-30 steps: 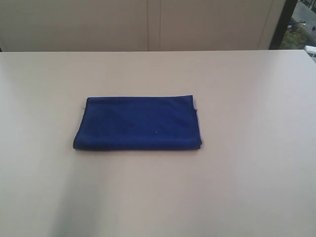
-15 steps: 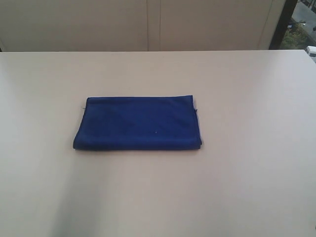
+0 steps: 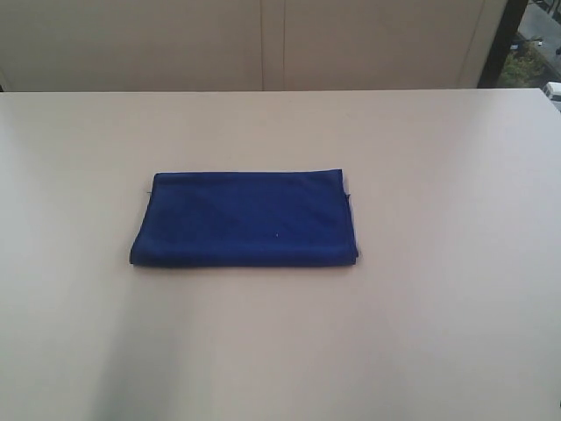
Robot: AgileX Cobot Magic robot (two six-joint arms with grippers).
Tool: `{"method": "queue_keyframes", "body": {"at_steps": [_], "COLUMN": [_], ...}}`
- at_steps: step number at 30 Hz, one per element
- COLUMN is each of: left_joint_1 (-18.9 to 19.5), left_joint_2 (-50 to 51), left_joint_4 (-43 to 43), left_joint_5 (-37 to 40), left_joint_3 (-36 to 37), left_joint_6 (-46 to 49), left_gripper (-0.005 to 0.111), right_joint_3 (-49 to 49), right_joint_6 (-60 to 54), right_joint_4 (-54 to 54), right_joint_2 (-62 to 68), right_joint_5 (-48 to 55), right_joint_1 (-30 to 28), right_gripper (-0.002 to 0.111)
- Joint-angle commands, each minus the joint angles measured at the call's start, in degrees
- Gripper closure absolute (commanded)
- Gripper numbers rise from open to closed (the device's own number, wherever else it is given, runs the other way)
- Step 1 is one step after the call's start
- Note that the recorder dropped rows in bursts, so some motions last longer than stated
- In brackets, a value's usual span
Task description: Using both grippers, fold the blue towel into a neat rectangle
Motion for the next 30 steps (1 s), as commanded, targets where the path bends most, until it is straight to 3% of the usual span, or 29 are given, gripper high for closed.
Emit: {"method": "queue_keyframes", "body": {"at_steps": [1, 4, 9, 16, 30], "left_joint_1": [-0.3, -0.3, -0.3, -0.3, -0.3], "left_joint_2": [-2.8, -7.1, -17.1, -27.5, -27.5], "left_joint_4": [0.8, 0.9, 0.9, 1.0, 6.3], "left_joint_5": [0.2, 1.4, 1.4, -5.0, -7.7], "left_joint_3": [0.1, 2.2, 12.5, 24.6, 32.6], "left_joint_6": [0.2, 0.2, 0.1, 0.1, -0.2], "left_gripper": [0.107, 0.107, 0.107, 0.107, 0.107], "right_joint_3": [0.3, 0.3, 0.3, 0.3, 0.3], "right_joint_6": [0.0, 0.0, 0.0, 0.0, 0.0], "right_joint_4": [0.0, 0.0, 0.0, 0.0, 0.0], "right_joint_2": [-0.3, -0.3, -0.3, -0.3, -0.3], "right_joint_5": [-0.9, -0.9, -0.9, -0.9, -0.9], "right_joint_1": [-0.6, -0.6, -0.6, -0.6, -0.6], "right_gripper": [0.108, 0.108, 0.108, 0.108, 0.108]}}
